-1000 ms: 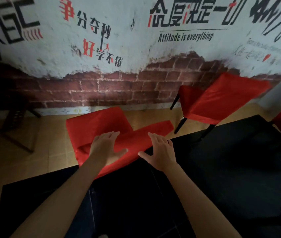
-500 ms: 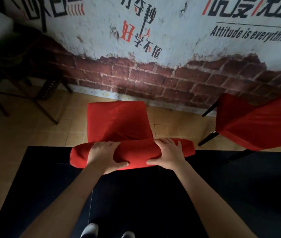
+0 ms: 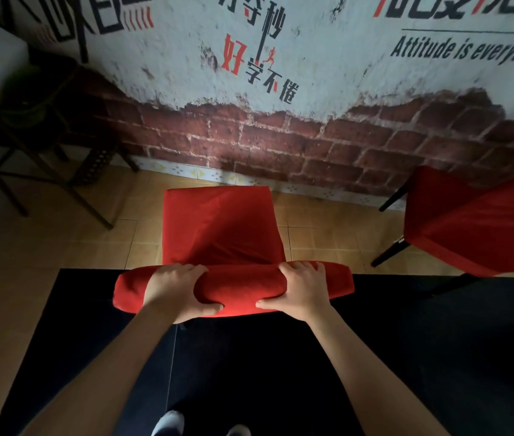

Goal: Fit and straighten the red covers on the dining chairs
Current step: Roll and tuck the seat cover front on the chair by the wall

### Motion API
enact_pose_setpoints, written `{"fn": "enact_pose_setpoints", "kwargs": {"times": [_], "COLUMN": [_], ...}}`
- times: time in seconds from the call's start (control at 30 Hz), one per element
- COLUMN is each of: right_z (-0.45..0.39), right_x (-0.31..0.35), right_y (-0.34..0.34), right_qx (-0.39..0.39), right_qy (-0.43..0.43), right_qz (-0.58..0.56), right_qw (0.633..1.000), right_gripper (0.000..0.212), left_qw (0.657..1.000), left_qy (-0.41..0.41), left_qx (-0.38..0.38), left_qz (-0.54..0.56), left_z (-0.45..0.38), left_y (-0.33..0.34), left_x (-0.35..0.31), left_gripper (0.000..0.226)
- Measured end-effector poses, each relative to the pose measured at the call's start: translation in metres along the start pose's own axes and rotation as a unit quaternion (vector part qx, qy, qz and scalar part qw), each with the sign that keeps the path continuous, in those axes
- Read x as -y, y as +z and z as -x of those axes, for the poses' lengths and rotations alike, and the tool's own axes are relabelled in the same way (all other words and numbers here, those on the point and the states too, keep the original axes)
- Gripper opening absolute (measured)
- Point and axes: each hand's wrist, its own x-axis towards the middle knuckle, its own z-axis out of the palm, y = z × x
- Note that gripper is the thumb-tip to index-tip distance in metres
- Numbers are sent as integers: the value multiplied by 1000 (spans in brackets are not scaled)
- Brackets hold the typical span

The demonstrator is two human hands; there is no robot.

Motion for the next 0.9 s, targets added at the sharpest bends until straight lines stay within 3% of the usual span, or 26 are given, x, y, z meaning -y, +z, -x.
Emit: {"fn": "enact_pose_setpoints", "kwargs": {"times": [0.4,0.9], "right_z": [73,169], "right_x": [48,174], "right_y": [23,46], "right_qx": [-49,-42], "right_qy": [126,326], "right_qz": [-41,-55], "right_qw": [990,943], "right_gripper": [102,100], "left_qw": [991,926], "left_qy": [132,374], "left_qx": [21,4], "left_qz": [-24,-54], "left_z": [16,37], "left_y": [3,-3], "left_x": [27,82], "left_gripper": [94,89]}}
